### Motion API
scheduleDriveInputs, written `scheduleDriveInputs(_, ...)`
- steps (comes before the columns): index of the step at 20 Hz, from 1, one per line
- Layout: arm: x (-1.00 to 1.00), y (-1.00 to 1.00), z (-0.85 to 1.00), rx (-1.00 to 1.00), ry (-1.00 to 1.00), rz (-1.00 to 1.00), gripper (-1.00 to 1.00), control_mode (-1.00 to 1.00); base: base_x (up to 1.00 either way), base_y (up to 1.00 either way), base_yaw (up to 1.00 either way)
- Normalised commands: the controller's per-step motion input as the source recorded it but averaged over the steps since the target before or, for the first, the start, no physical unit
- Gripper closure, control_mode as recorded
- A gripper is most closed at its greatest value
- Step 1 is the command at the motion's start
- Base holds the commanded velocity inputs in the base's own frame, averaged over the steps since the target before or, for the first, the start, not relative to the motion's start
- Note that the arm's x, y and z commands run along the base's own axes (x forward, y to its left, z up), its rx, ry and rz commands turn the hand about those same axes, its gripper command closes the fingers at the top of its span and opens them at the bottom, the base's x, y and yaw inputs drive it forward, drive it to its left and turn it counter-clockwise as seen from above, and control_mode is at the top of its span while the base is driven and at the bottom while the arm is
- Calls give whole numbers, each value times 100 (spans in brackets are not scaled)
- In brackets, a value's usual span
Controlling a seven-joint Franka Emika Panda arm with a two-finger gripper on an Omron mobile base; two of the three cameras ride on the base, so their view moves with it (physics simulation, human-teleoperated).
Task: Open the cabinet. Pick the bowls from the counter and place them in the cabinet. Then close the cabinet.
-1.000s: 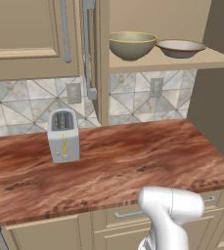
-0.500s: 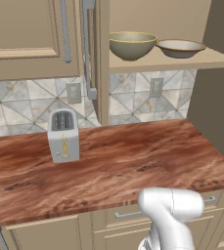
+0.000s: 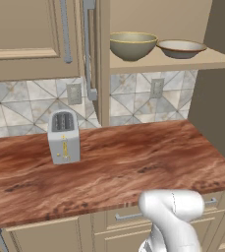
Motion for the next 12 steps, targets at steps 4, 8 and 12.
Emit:
scheduleDriveInputs(4,-5,-32,2,3,2,21,-100,-100,0,0,0)
scheduleDriveInputs(8,0,-28,2,1,2,18,-100,-100,0,0,0)
scheduleDriveInputs(12,0,-27,0,0,0,14,-100,-100,0,0,0)
